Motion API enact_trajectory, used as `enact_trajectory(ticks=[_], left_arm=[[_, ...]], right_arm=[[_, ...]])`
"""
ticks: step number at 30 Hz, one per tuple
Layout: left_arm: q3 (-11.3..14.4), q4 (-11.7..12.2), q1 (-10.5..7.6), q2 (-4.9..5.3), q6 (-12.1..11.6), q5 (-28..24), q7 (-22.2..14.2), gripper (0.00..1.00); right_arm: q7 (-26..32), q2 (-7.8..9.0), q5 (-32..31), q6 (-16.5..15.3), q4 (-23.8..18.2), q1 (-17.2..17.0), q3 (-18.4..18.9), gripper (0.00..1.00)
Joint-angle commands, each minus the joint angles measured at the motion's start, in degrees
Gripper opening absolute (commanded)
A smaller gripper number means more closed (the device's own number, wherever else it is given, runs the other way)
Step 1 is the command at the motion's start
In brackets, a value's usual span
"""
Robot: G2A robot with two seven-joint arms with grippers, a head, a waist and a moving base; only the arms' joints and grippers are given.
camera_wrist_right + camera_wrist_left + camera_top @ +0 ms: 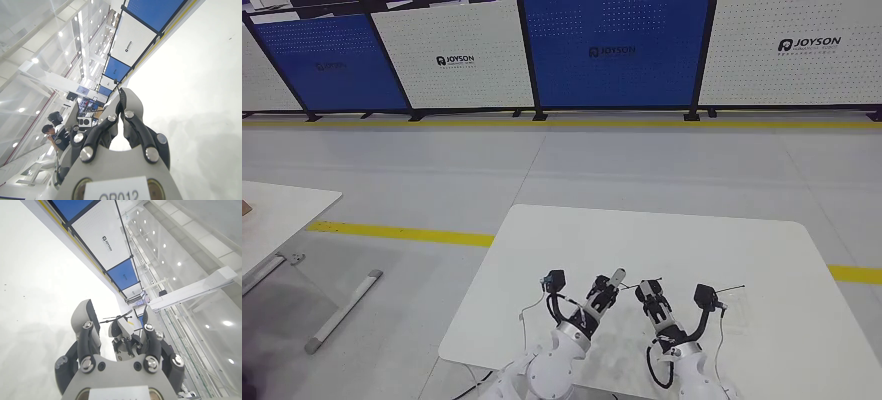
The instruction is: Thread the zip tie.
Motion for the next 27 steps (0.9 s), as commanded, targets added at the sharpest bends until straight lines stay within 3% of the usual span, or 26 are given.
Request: enact_trajectory(ticks=[1, 8, 19, 21, 24, 27], left_arm=[[0.0, 0.2, -0.16, -0.03, 0.2, 0.1, -0.1, 0.18], [0.0, 0.3, -0.34, -0.1, 0.4, 0.5, -0.4, 0.0], [0.1, 0.5, -0.36, -0.23, 0.5, 0.5, -0.7, 0.0], [0.1, 0.4, -0.33, -0.23, 0.3, 0.1, -1.2, 0.32], [-0.1, 0.2, -0.15, -0.16, 0.0, 0.0, -1.8, 0.36], [-0.3, 0.1, 0.07, -0.11, -0.2, 0.3, -1.9, 0.31]], right_arm=[[0.0, -0.03, 0.1, 0.0, 0.0, 0.0, 0.0, 0.0], [-0.1, -0.13, 0.2, -0.1, 0.1, 0.0, 0.1, 0.0], [0.0, -0.25, 0.3, -0.3, 0.2, 0.0, 0.2, 0.0], [0.1, -0.27, 0.3, -0.2, 0.2, 0.0, 0.2, 0.0], [0.0, -0.3, 0.1, -0.1, 0.2, 0.0, 0.3, 0.0], [-0.1, -0.32, 0.0, 0.0, 0.2, -0.1, 0.3, 0.0]])
